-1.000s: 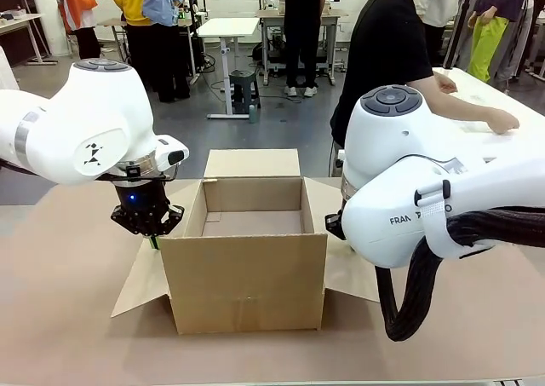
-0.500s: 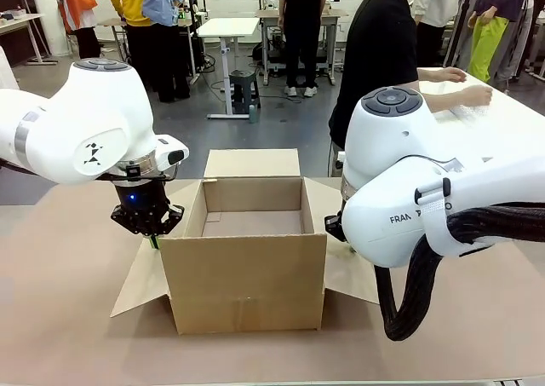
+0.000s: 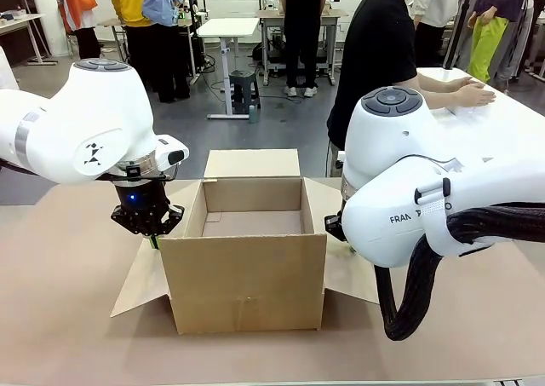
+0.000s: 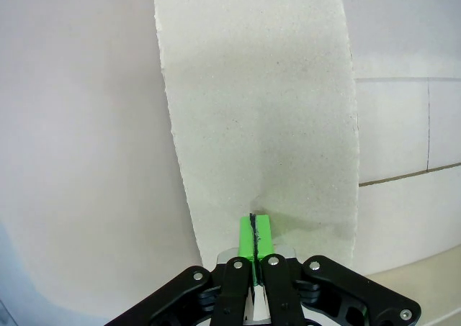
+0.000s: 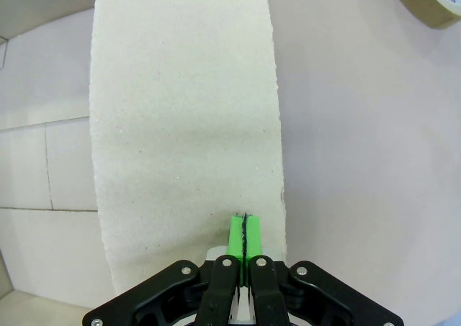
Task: Wrap the clocks to prevent damage.
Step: Once the human has placed the objects inside and stepped back, release both hands from the side flaps of the Package Box.
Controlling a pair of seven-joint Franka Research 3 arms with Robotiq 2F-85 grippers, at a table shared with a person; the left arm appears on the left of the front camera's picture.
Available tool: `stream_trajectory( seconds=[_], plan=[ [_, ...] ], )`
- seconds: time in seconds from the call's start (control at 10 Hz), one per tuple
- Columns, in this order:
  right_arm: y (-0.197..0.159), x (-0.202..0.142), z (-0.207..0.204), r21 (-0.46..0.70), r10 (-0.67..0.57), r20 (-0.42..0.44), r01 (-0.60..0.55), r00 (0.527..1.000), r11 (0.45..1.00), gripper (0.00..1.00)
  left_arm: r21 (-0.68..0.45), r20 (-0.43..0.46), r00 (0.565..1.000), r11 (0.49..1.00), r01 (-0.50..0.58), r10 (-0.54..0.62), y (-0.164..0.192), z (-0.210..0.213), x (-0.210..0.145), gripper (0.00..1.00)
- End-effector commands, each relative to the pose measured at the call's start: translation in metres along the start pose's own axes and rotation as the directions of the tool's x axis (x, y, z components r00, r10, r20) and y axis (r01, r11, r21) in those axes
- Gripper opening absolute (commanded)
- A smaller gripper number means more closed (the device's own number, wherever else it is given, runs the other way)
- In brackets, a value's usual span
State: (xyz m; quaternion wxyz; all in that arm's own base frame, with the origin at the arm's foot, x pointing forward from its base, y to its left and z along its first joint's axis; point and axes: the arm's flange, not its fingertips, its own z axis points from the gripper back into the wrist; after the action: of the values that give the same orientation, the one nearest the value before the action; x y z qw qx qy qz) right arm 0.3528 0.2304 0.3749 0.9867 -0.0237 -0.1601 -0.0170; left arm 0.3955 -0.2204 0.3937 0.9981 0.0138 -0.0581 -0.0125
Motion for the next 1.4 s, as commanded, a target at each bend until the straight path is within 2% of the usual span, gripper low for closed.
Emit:
stream_trajectory(
  seconds=[0.0, 1.3],
  plan=[
    [0.0000, -0.0001, -0.0011, -0.004, -0.002, 0.001, 0.002, 1.000, 1.000, 0.01, 0.000, 0.000, 1.000, 1.000, 0.000, 0.000, -0.0001, -0.0001, -0.0001, 0.00],
    [0.0000, -0.0001, -0.0011, -0.004, -0.002, 0.001, 0.002, 1.000, 1.000, 0.01, 0.000, 0.000, 1.000, 1.000, 0.000, 0.000, -0.0001, -0.0001, -0.0001, 0.00]
  ],
)
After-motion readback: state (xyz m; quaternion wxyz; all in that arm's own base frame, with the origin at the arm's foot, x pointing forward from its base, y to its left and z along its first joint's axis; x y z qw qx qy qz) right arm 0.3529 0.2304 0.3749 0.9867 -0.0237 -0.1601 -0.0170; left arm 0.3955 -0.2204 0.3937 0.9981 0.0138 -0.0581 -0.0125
